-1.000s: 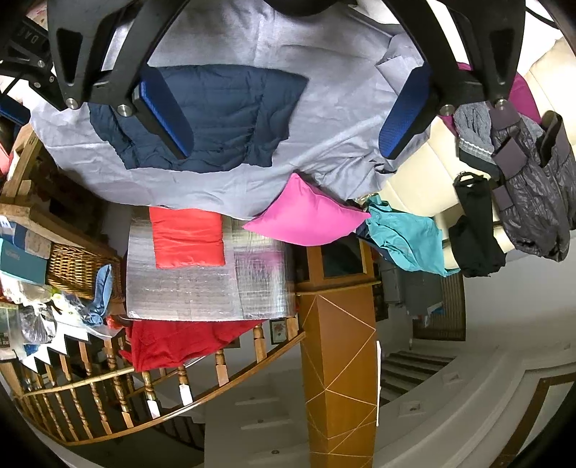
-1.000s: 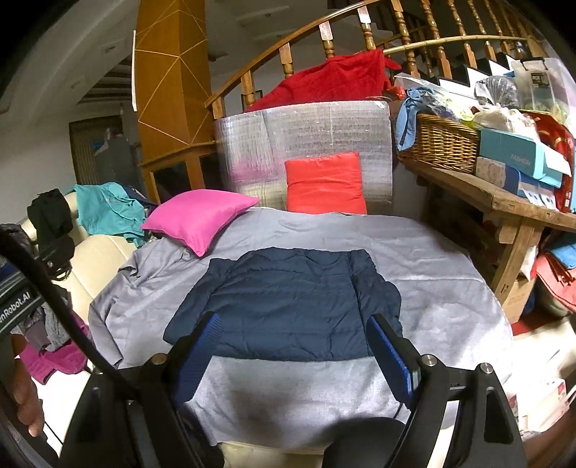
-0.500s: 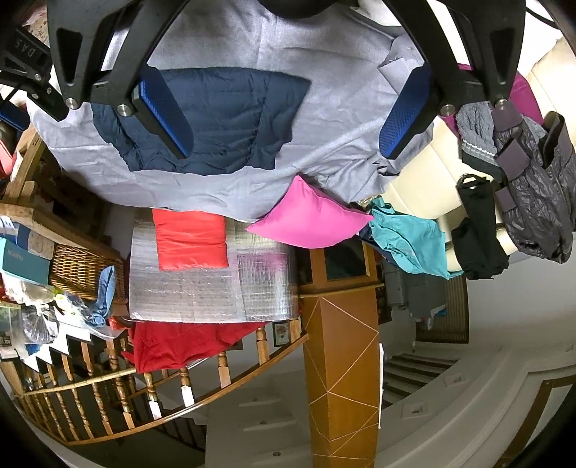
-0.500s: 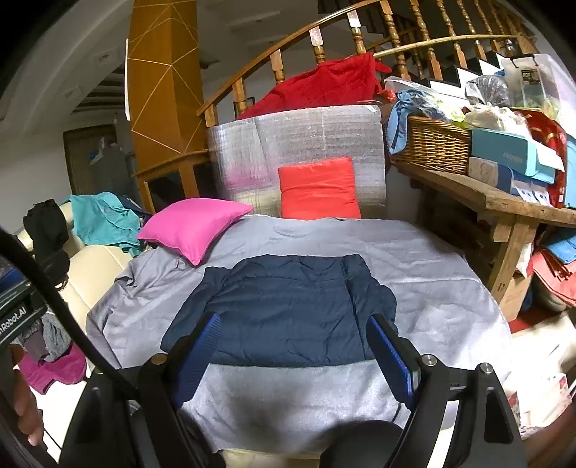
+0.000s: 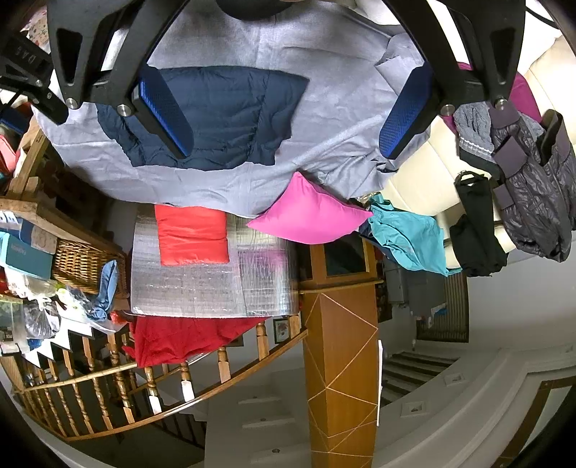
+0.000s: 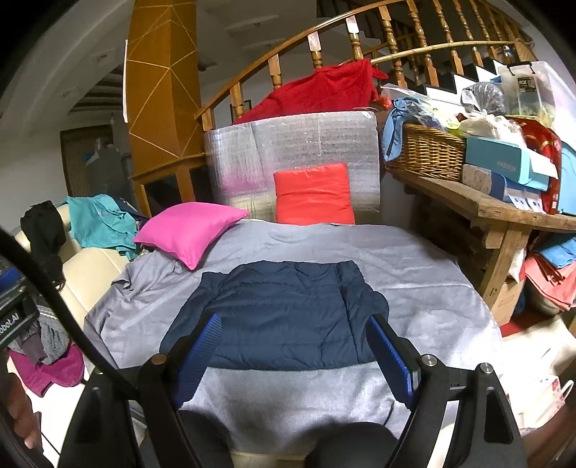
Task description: Fold large clothes
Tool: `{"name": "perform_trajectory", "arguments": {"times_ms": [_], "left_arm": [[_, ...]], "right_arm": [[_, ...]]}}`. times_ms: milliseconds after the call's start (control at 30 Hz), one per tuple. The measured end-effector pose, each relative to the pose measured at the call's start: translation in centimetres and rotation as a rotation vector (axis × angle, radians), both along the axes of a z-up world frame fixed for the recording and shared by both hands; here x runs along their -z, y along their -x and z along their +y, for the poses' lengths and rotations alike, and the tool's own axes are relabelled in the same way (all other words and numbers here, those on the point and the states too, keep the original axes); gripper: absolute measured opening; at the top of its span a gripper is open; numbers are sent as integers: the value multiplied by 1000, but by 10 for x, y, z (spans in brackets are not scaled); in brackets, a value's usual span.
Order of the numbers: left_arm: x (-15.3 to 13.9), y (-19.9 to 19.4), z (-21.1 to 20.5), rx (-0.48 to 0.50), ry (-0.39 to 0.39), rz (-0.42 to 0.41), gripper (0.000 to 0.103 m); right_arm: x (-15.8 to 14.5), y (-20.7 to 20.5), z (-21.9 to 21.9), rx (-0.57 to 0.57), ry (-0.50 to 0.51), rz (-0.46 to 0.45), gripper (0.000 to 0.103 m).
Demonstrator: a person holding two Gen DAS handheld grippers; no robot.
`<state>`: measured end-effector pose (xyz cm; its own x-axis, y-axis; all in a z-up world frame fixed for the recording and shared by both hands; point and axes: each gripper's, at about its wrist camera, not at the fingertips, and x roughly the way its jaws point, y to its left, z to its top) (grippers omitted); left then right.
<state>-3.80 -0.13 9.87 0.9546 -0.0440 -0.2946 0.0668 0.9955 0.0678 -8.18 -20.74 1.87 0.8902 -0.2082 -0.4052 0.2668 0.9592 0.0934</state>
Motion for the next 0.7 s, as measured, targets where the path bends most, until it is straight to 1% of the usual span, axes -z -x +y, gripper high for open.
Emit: {"name": "perform_trajectory", "arguments": {"times_ms": [200, 267, 367, 567, 700], "left_arm": [[-2, -5, -2, 6, 4, 18, 102], [-1, -8, -3, -3, 9, 17, 102], [1, -18, -5, 0, 12, 38, 102], [10, -41, -14, 13, -19, 69, 102], [13, -57, -14, 37, 12, 56, 102]], "right_arm": [[3, -7, -3, -4, -18, 15, 85], [5, -12, -3, -9, -13, 17, 85], [7, -20, 0, -26, -5, 33, 85], [9, -41, -7, -18, -9, 40, 85], [11, -60, -14, -23, -2, 62, 85]]}}
